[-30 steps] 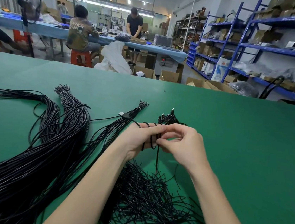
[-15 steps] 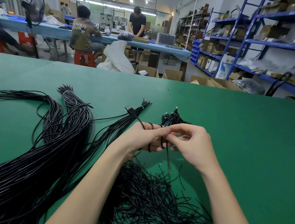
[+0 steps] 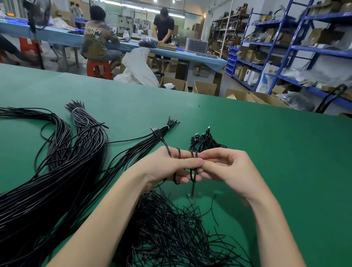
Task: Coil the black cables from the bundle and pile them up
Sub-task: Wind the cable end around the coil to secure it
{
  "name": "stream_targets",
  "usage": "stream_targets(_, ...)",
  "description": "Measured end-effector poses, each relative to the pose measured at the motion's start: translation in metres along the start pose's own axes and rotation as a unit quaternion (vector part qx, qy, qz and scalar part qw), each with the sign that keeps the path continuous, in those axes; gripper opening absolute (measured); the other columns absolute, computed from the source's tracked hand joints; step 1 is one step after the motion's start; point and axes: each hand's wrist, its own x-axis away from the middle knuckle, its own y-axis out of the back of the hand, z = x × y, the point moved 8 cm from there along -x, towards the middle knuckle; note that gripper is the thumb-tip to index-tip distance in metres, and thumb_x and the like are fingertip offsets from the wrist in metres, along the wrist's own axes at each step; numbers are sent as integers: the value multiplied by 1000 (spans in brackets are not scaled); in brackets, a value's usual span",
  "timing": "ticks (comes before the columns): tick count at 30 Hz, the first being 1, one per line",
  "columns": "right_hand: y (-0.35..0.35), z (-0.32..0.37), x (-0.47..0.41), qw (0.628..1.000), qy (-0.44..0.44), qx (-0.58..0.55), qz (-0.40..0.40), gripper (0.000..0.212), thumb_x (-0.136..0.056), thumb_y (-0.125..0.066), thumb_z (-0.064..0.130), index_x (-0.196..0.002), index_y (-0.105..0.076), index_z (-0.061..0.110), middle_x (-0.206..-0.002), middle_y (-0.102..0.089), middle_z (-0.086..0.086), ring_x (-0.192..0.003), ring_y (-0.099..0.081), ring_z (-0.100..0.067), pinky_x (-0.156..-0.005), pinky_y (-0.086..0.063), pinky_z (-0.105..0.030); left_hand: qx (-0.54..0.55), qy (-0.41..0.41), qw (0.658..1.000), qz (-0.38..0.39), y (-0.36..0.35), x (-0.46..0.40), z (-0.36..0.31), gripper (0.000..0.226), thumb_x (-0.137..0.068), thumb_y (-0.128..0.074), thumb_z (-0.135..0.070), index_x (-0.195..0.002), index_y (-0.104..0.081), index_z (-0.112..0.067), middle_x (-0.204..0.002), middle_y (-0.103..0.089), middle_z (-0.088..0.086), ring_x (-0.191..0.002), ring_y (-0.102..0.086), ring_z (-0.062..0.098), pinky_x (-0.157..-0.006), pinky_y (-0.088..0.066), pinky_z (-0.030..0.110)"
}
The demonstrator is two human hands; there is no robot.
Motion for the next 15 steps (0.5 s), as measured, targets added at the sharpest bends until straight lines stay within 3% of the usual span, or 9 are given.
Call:
stream_targets(2,1,-2,4,998,-21,-31,49,13,-93,-69,2,-103,-76,5,-95,-79,-14,-91,-77,-21,-73,-60,-21,-6,-2,1000,1,-1,-1,1,17,-92,-71,-18,-107,-76,-12,-95,-78,6,-77,-73,11,-60,-52,13)
stream_targets(4,3,-1,5,999,-17,-20,41,11,-96,-67,11,-101,-77,8,-93,-79,-11,-87,-77,-18,-67,-59,-20,-8,-1,1000,8,-6,-3,3,17,-91,-71,-17,-107,-75,-11,-92,-78,5,-75,-73,11,-60,-52,12)
stream_targets(7,24,9,0,983,51,112,-137,18,-89,-75,40,-85,-77,22,-71,-70,13,-60,-60,-4,-57,-46,-15,-15,-1,1000,19,-12,-5,3,16,-92,-71,-15,-107,-75,-10,-95,-78,7,-77,-73,12,-62,-52,13)
stream_targets(9,29,20,1,967,93,150,-186,25,-81,-77,53,-86,-76,29,-72,-63,15,-60,-51,-1,-56,-41,-11,-45,-4,997,55,-20,-3,2,16,-94,-69,-14,-107,-74,-7,-94,-77,6,-75,-71,8,-62,-51,13)
stream_targets(11,9,19,-1,985,85,133,-70,37,-76,-79,61,-105,-73,37,-99,-70,19,-83,-61,6,-64,-45,-6,-86,-18,991,104,-30,2,-1,12,-95,-67,-11,-103,-74,-5,-90,-77,4,-72,-69,7,-62,-50,13)
stream_targets(13,-16,13,1,989,54,126,53,54,-72,-78,63,-120,-67,41,-118,-69,22,-99,-67,3,-65,-53,-13,-125,-50,981,142,-41,7,-7,8,-95,-66,-7,-97,-72,-3,-86,-77,3,-72,-69,8,-64,-51,16)
stream_targets(15,-29,9,3,987,39,116,104,45,-81,-79,52,-120,-68,32,-118,-71,16,-78,-75,-15,-49,-54,-22,-146,-72,974,159,-49,9,-12,6,-94,-66,-3,-99,-70,-4,-87,-76,6,-75,-70,12,-70,-55,21)
